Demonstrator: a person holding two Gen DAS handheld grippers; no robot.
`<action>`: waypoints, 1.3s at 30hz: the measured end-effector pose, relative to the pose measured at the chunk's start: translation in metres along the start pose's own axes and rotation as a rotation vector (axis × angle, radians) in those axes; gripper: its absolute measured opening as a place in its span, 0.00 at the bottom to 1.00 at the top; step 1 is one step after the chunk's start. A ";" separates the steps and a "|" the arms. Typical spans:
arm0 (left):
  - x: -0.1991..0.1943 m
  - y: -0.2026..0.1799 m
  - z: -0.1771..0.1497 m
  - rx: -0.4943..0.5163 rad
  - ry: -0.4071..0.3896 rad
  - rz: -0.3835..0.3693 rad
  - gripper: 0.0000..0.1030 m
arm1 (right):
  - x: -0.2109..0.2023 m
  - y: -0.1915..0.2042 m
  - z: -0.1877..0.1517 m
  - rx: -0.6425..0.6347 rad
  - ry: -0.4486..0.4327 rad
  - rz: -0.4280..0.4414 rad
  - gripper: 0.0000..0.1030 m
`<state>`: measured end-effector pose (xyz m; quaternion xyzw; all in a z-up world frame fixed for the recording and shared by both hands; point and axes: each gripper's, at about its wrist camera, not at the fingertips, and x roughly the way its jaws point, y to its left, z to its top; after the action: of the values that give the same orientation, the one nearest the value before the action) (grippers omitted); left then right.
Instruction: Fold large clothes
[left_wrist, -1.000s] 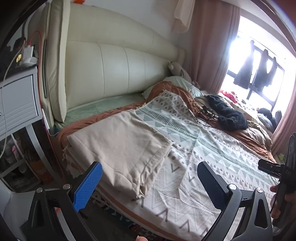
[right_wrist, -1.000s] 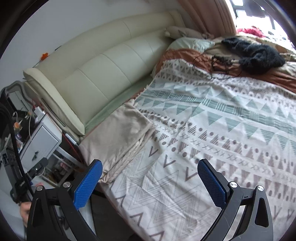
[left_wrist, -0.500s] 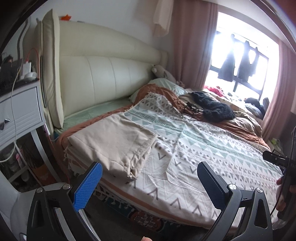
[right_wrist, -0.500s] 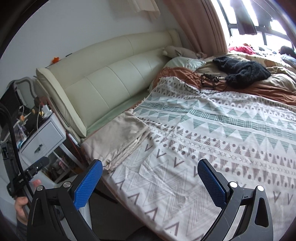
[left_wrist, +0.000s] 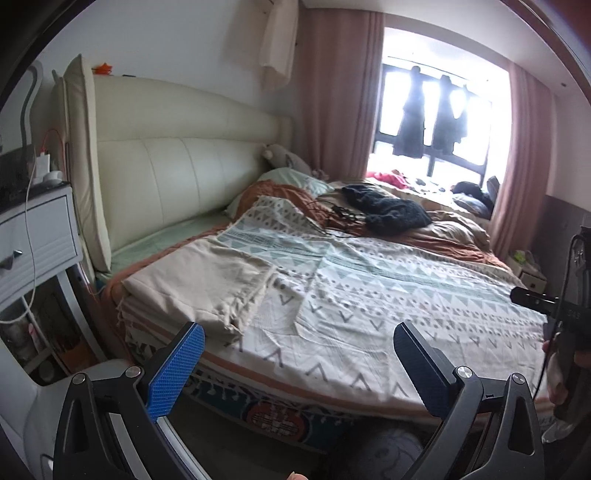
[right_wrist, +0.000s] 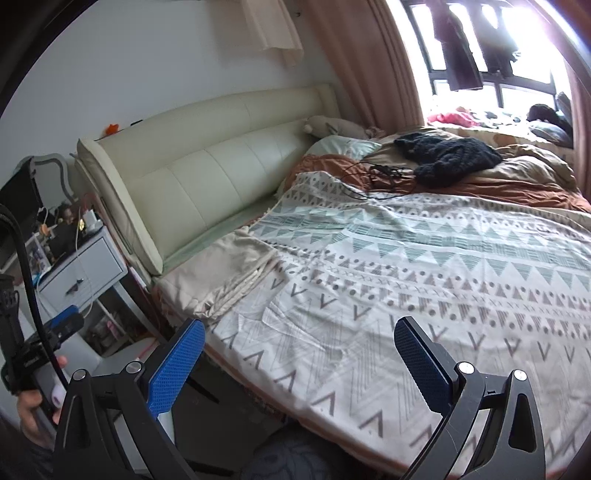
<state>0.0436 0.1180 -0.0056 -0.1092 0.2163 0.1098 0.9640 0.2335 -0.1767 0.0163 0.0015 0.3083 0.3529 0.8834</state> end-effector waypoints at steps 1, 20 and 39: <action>-0.003 -0.003 -0.003 0.008 -0.001 -0.004 1.00 | -0.004 0.000 -0.003 -0.004 -0.006 -0.007 1.00; -0.046 -0.038 -0.044 0.065 -0.057 -0.063 1.00 | -0.090 0.013 -0.086 -0.039 -0.082 -0.080 1.00; -0.045 -0.028 -0.050 0.045 -0.067 -0.037 1.00 | -0.080 0.016 -0.090 -0.020 -0.052 -0.085 1.00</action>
<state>-0.0088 0.0709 -0.0256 -0.0878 0.1844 0.0909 0.9747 0.1293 -0.2340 -0.0095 -0.0113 0.2815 0.3179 0.9053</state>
